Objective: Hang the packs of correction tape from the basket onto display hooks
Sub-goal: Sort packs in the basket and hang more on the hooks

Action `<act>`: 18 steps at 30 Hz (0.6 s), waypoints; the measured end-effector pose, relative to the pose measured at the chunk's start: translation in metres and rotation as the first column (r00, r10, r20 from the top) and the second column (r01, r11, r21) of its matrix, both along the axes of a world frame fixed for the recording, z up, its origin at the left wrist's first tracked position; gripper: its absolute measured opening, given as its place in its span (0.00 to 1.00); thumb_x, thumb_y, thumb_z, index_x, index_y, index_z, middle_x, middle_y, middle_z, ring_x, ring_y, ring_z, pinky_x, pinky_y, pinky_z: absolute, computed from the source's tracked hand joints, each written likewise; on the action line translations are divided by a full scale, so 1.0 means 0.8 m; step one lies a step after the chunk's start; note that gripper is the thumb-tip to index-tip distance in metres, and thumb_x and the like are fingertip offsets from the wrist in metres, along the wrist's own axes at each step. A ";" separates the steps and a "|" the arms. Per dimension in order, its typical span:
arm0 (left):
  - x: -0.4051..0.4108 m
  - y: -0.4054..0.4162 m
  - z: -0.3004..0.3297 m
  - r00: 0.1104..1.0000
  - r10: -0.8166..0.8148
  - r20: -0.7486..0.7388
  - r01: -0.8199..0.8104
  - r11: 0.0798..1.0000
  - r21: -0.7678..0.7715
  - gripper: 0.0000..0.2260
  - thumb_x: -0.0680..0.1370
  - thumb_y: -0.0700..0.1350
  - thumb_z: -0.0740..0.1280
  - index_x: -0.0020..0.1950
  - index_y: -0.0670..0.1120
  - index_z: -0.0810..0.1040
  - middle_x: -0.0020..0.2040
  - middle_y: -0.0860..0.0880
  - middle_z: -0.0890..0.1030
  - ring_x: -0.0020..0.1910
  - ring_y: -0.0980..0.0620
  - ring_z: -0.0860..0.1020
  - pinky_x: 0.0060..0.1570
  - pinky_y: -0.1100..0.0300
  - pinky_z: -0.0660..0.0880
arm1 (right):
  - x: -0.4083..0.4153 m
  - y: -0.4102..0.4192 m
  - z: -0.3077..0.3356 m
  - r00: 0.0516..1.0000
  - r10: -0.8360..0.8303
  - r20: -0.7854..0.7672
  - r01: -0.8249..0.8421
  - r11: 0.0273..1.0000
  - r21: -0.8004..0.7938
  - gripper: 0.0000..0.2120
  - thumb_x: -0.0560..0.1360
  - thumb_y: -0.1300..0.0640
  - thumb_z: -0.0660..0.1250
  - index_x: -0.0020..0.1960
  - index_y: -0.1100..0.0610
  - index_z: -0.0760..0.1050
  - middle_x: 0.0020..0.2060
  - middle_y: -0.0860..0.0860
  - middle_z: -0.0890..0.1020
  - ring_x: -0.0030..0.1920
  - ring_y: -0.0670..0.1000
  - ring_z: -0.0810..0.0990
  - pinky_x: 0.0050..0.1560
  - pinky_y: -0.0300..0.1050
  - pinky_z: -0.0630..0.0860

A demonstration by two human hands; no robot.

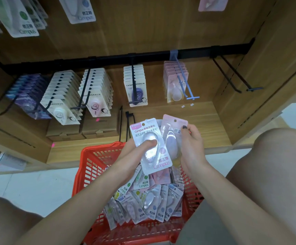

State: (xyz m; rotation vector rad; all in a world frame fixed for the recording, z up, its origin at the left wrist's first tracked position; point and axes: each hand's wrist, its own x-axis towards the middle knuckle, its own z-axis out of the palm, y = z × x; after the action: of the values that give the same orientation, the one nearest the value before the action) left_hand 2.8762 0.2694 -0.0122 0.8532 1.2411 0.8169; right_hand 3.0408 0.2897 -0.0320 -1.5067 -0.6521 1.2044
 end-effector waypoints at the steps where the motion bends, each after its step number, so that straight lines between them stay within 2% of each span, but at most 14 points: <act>1: 0.000 0.001 0.000 1.000 0.013 0.004 -0.013 1.000 -0.009 0.10 0.80 0.44 0.70 0.62 0.50 0.83 0.56 0.46 0.87 0.56 0.44 0.86 0.64 0.38 0.78 | 0.003 0.001 -0.001 1.000 -0.007 -0.009 0.007 1.000 -0.002 0.09 0.83 0.55 0.58 0.48 0.60 0.71 0.42 0.52 0.70 0.42 0.55 0.65 0.41 0.50 0.61; 5: 0.001 0.006 -0.002 1.000 0.026 -0.011 -0.026 0.999 -0.033 0.12 0.79 0.46 0.72 0.62 0.52 0.82 0.57 0.47 0.87 0.56 0.44 0.86 0.60 0.38 0.80 | 0.010 0.006 0.007 0.995 0.053 -0.081 -0.058 0.997 -0.056 0.08 0.83 0.56 0.60 0.48 0.55 0.75 0.42 0.53 0.74 0.44 0.54 0.69 0.48 0.51 0.63; 7: 0.000 0.009 0.000 1.000 0.019 -0.007 -0.019 1.000 -0.024 0.09 0.82 0.43 0.69 0.61 0.51 0.83 0.56 0.45 0.87 0.54 0.43 0.86 0.56 0.40 0.82 | 0.016 0.005 0.011 0.975 0.130 -0.182 -0.146 0.986 -0.075 0.03 0.82 0.58 0.64 0.51 0.53 0.76 0.47 0.55 0.82 0.47 0.56 0.78 0.50 0.54 0.71; 8: 0.000 0.011 0.002 1.000 0.020 -0.004 -0.020 1.000 -0.018 0.09 0.82 0.42 0.68 0.61 0.50 0.83 0.56 0.45 0.87 0.54 0.42 0.86 0.55 0.40 0.82 | 0.019 0.004 0.014 0.959 0.164 -0.230 -0.187 0.979 -0.081 0.04 0.81 0.60 0.66 0.54 0.54 0.77 0.51 0.55 0.85 0.50 0.58 0.82 0.53 0.55 0.75; 10: -0.001 0.014 0.003 1.000 0.012 -0.010 -0.012 1.000 0.002 0.10 0.83 0.41 0.67 0.62 0.50 0.82 0.56 0.44 0.87 0.54 0.40 0.86 0.55 0.39 0.82 | 0.026 0.004 0.016 0.934 0.223 -0.281 -0.253 0.964 -0.076 0.11 0.79 0.64 0.68 0.60 0.55 0.79 0.54 0.57 0.87 0.54 0.59 0.86 0.54 0.56 0.79; 12: 0.000 0.016 0.003 1.000 0.007 -0.019 -0.006 1.000 0.018 0.10 0.83 0.41 0.67 0.62 0.49 0.83 0.56 0.43 0.87 0.55 0.40 0.86 0.55 0.38 0.82 | 0.031 0.006 0.019 0.918 0.258 -0.301 -0.285 0.957 -0.048 0.14 0.79 0.68 0.68 0.63 0.58 0.80 0.54 0.61 0.87 0.51 0.60 0.86 0.51 0.55 0.79; 14: 0.000 0.018 0.003 1.000 0.022 -0.011 -0.022 0.999 0.029 0.10 0.82 0.40 0.68 0.62 0.47 0.82 0.57 0.43 0.87 0.56 0.40 0.86 0.57 0.37 0.81 | 0.039 0.012 0.017 0.926 0.243 -0.290 -0.260 0.965 -0.022 0.13 0.79 0.69 0.66 0.60 0.60 0.81 0.55 0.63 0.86 0.50 0.60 0.85 0.51 0.54 0.78; 18: 0.002 0.028 0.008 0.997 0.077 -0.010 -0.076 0.994 0.073 0.11 0.82 0.38 0.68 0.62 0.47 0.82 0.57 0.45 0.87 0.55 0.42 0.86 0.55 0.37 0.82 | 0.061 0.028 0.018 0.951 0.182 -0.248 -0.179 0.983 0.035 0.11 0.80 0.69 0.66 0.59 0.59 0.81 0.58 0.64 0.85 0.53 0.59 0.84 0.57 0.58 0.79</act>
State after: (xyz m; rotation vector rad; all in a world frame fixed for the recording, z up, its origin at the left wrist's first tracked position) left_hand 2.8774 0.2918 -0.0059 0.8747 1.2682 0.9237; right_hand 3.0893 0.3120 -0.0173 -1.2767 -0.6348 1.5000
